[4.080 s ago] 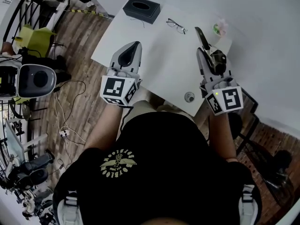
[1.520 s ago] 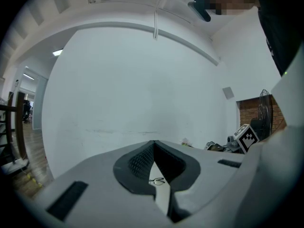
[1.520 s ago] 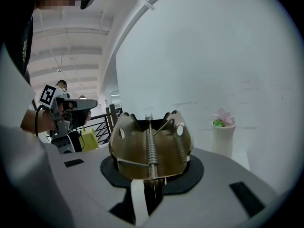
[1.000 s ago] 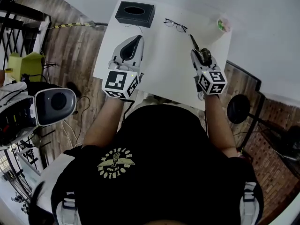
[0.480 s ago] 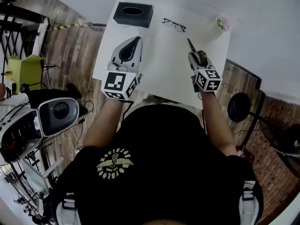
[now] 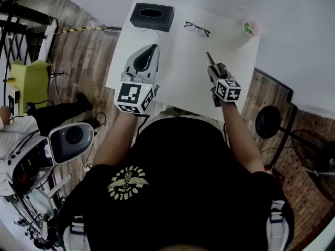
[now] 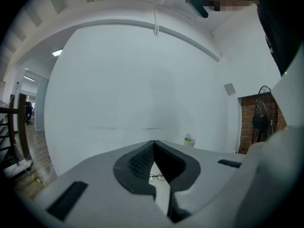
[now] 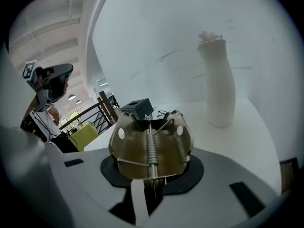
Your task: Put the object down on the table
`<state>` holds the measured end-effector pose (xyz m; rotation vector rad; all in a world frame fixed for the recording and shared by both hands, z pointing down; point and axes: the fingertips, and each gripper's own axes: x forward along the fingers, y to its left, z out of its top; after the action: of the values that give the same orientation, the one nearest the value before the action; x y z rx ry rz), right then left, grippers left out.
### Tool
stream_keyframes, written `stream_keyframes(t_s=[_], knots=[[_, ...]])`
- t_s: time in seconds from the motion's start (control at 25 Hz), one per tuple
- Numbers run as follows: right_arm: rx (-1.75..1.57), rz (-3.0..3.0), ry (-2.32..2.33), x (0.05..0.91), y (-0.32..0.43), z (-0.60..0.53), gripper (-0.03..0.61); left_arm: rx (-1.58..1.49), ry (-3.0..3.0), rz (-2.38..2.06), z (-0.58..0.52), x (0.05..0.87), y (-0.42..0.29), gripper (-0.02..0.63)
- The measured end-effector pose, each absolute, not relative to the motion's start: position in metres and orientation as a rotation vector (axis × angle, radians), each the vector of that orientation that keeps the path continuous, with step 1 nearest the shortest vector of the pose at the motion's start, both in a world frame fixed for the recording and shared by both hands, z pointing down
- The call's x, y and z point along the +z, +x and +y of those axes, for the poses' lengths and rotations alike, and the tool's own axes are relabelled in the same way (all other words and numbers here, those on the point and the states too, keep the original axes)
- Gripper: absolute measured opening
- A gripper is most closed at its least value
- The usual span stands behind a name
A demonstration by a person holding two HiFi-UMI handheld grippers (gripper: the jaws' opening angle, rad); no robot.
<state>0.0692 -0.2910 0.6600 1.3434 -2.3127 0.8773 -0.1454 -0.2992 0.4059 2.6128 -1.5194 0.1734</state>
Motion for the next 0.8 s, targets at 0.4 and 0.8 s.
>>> stream_keyframes(t_s=[0.4, 0.8], knots=[[1.026, -2.234, 1.305, 0.701, 0.062, -0.276, 0.115, 0.178, 2.614, -1.540, -0.297, 0.405, -0.150, 0.006], [1.022, -2.184, 1.257, 0.723, 0.060, -0.272, 0.115, 0.184, 2.607, -1.551, -0.293, 0.406, -0.152, 0.006]])
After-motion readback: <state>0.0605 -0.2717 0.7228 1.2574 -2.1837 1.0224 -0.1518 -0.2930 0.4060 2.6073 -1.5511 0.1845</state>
